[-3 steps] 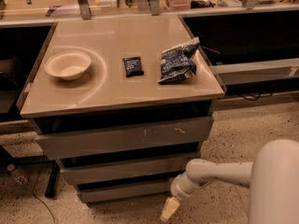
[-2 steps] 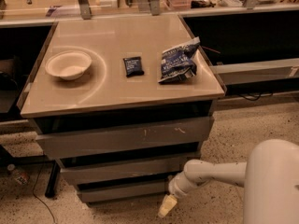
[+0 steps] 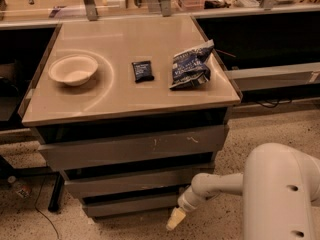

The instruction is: Open bottom drawer

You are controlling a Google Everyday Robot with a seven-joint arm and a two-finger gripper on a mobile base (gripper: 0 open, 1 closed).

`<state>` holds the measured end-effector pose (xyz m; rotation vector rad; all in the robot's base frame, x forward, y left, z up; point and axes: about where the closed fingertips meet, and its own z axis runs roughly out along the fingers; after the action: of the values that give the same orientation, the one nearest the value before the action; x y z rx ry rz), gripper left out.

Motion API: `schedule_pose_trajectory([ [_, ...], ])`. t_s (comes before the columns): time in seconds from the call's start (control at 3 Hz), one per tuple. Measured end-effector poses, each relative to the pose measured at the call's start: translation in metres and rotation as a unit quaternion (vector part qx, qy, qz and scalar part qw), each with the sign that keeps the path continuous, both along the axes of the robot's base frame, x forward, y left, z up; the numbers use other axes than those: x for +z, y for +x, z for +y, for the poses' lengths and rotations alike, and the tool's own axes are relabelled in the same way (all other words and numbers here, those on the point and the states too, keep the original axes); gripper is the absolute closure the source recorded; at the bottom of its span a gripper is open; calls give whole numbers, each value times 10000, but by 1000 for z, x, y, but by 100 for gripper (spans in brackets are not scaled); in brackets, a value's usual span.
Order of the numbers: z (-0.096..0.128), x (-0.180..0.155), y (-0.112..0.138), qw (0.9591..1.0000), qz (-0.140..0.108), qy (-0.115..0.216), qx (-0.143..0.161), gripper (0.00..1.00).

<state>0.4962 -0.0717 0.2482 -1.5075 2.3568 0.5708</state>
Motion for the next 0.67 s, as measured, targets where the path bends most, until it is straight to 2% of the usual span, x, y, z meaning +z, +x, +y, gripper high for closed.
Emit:
schedule_pose_trajectory([
  [0.67, -1, -18, 17, 9997, -127, -132, -158, 0],
])
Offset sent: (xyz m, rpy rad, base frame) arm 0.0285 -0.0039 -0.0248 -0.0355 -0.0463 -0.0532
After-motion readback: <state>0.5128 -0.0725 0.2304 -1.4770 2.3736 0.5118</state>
